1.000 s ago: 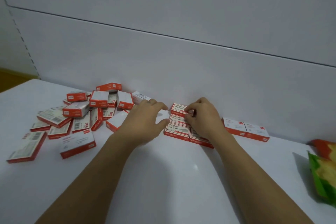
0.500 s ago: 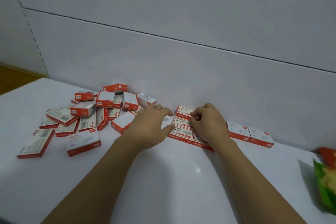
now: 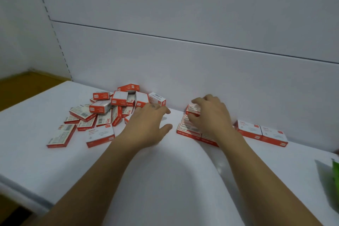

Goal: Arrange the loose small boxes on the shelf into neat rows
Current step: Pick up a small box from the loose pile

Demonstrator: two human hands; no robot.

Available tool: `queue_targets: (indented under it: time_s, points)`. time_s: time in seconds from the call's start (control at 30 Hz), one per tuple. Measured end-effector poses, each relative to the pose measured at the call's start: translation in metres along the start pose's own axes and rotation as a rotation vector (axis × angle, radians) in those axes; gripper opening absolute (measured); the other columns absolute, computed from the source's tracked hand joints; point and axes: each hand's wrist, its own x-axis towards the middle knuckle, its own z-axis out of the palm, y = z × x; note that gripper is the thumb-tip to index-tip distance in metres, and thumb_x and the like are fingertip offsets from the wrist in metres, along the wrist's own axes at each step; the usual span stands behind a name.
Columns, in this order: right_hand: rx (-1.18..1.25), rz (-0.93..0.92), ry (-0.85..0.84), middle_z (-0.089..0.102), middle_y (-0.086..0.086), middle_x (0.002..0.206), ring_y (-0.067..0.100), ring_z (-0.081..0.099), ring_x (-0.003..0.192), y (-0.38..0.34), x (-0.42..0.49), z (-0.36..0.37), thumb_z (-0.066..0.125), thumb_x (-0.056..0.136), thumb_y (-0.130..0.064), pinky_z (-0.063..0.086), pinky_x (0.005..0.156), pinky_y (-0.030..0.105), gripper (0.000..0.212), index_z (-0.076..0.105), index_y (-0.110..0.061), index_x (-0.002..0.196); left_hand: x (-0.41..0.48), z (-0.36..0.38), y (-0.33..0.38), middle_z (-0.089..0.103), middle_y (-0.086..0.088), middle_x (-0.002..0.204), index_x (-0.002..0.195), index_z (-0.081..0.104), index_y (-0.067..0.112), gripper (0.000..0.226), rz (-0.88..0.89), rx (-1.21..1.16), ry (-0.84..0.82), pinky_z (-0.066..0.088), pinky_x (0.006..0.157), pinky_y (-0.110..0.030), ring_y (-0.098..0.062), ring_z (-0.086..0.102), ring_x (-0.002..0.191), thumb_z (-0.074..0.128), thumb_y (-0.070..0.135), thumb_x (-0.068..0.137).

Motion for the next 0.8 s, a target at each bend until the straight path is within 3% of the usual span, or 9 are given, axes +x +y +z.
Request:
queue_targets:
  time_s: [0.3, 0.47, 0.63, 0.8]
  points:
    - [0.085, -0.287, -0.043, 0.048, -0.001, 0.132, 0.02, 0.042, 0.12, -0.074, -0.024, -0.004, 0.057, 0.086, -0.049, 0.034, 0.1, 0.035, 0.056, 0.044, -0.029, 0.137, -0.058, -0.043, -0.07, 0.046, 0.005, 0.142, 0.136, 0.043, 0.033, 0.052, -0.17, 0.141, 0.094, 0.034, 0.105, -0.04, -0.018, 0.038, 0.129, 0.05, 0.055, 0.089]
    - [0.134, -0.351, -0.117, 0.042, -0.004, 0.143, 0.018, 0.035, 0.132, -0.117, -0.029, 0.004, 0.057, 0.087, -0.05, 0.031, 0.106, 0.037, 0.056, 0.044, -0.031, 0.138, -0.082, -0.058, -0.103, 0.041, 0.007, 0.145, 0.139, 0.037, 0.037, 0.056, -0.232, 0.136, 0.074, 0.032, 0.108, -0.038, -0.016, 0.036, 0.131, 0.051, 0.055, 0.088]
    - [0.125, -0.417, -0.19, 0.051, -0.005, 0.132, 0.017, 0.047, 0.118, -0.166, -0.026, 0.023, 0.058, 0.085, -0.052, 0.041, 0.095, 0.033, 0.053, 0.048, -0.03, 0.132, -0.096, -0.064, -0.135, 0.035, 0.008, 0.149, 0.142, 0.03, 0.039, 0.064, -0.281, 0.117, 0.035, 0.026, 0.111, -0.041, -0.017, 0.03, 0.136, 0.051, 0.06, 0.086]
    - [0.066, -0.424, -0.229, 0.048, -0.004, 0.134, 0.018, 0.046, 0.117, -0.201, -0.025, 0.039, 0.058, 0.086, -0.051, 0.043, 0.092, 0.034, 0.056, 0.045, -0.029, 0.136, -0.107, -0.064, -0.162, 0.033, 0.009, 0.151, 0.142, 0.028, 0.038, 0.067, -0.251, 0.123, 0.013, 0.026, 0.11, -0.042, -0.018, 0.028, 0.136, 0.05, 0.062, 0.085]
